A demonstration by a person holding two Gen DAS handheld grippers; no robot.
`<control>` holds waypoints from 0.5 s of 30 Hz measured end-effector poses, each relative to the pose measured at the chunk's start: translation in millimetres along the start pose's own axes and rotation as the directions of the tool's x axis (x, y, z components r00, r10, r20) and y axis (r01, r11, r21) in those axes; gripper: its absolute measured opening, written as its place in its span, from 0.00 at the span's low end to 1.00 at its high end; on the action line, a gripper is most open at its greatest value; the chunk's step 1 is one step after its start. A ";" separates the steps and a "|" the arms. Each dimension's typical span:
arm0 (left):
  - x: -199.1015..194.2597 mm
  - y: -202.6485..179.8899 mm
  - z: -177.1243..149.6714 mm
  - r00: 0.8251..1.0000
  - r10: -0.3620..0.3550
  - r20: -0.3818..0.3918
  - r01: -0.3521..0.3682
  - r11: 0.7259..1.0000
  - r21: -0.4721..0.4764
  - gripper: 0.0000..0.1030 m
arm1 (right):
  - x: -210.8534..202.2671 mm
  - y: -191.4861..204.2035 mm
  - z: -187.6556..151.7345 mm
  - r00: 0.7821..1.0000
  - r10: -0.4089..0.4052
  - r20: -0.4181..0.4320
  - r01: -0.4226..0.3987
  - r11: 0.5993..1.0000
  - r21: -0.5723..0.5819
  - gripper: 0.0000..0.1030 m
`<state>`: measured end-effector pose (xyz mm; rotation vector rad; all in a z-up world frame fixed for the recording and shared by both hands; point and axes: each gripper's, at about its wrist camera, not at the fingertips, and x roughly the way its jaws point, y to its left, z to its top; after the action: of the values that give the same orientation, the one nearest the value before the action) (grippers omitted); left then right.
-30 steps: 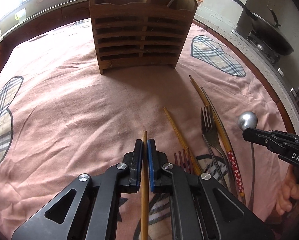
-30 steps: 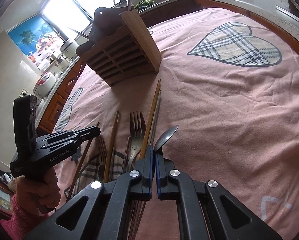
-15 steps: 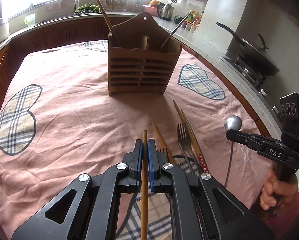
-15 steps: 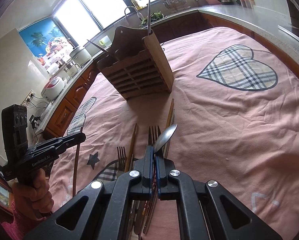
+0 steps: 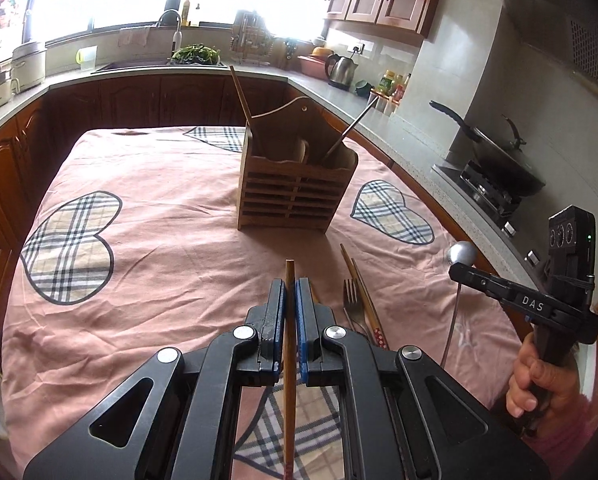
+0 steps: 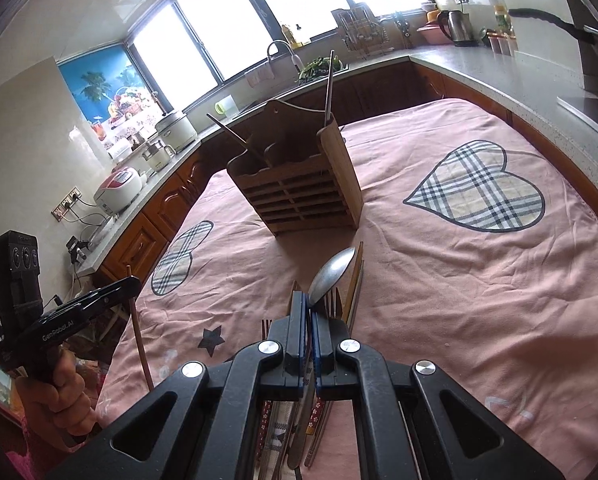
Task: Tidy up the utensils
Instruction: 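Carry the chopstick and spoon to the wooden holder and lower them in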
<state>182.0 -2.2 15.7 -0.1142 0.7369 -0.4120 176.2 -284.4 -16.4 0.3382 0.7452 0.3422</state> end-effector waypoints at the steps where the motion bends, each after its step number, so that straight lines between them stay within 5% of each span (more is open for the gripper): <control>1: -3.8 1.8 0.4 1.000 -0.002 0.013 0.002 1.000 -0.008 0.04 | -1.8 0.5 1.0 1.000 0.000 0.009 0.000 1.000 -0.003 0.02; 15: -27.8 19.6 16.4 0.983 -0.027 0.179 0.051 0.990 -0.128 0.04 | -17.5 11.2 17.2 0.986 -0.040 0.159 0.049 0.997 -0.057 0.02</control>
<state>180.9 26.2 40.5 -0.2867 0.5868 -0.3847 174.3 -284.7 10.5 0.2877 0.5847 0.2915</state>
